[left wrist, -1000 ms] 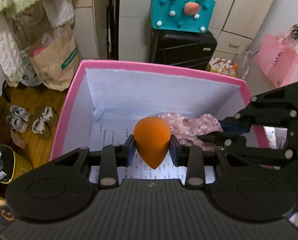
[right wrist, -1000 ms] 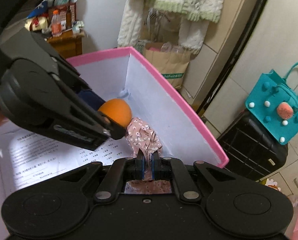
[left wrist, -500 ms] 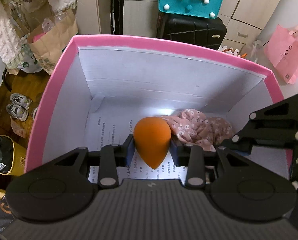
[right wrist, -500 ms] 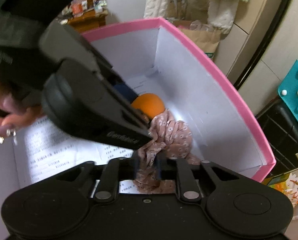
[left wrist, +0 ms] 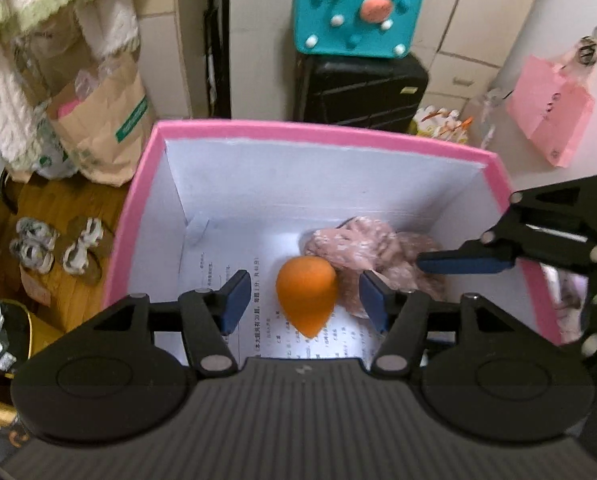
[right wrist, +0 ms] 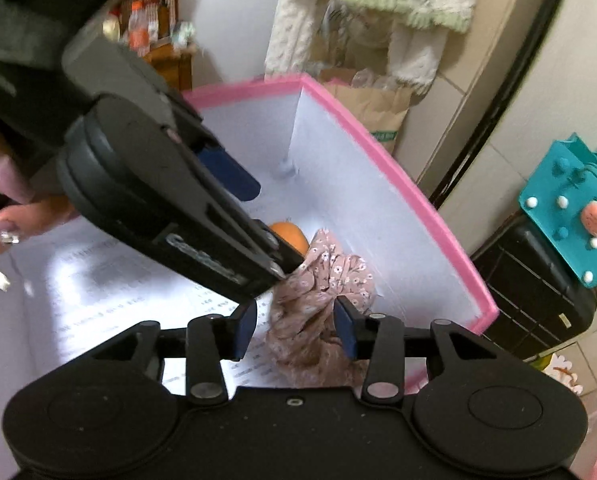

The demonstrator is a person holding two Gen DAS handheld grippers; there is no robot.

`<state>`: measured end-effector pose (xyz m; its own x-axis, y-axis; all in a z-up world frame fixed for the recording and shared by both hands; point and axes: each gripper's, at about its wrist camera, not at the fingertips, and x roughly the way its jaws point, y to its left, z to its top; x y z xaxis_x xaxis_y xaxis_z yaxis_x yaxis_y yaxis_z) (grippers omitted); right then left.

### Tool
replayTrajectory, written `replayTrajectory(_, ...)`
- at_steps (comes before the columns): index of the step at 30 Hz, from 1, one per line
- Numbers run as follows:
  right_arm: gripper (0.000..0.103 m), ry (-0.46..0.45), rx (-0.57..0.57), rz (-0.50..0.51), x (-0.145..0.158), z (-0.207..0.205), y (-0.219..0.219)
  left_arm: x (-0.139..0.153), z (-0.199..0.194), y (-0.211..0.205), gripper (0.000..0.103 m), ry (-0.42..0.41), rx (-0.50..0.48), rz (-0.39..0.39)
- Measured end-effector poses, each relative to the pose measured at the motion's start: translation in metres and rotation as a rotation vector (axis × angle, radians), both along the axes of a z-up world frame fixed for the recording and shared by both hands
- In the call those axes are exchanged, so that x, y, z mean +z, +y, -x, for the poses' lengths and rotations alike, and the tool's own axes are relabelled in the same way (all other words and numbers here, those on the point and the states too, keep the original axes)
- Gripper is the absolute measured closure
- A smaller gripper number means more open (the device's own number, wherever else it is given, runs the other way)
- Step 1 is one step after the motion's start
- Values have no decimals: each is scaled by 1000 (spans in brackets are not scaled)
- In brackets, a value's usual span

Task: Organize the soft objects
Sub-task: 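Open both grippers to drop the sponge and scrunchie into the box, then move the left gripper back to the blue wet-wipes pack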

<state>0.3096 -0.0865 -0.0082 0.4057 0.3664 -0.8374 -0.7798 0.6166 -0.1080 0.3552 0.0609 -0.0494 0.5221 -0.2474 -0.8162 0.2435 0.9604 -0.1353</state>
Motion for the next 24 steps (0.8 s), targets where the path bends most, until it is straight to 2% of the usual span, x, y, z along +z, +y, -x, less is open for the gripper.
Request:
replayTrajectory(6,55,8,-85,-121,43,34,-33,26,32,8,37,-12,-27,24)
replayTrajectory(12,55,17,-164,-204,72,58,-56,54,73,14,33,-78,-58,-9)
replayTrajectory(16,54,6,-185,-243,86,81,-65,72,101,20,33,-106,-78,-25)
replayTrajectory(24,52,-37,-182,-272,107,131,-80,99,159,21,31,-146,-154,-4)
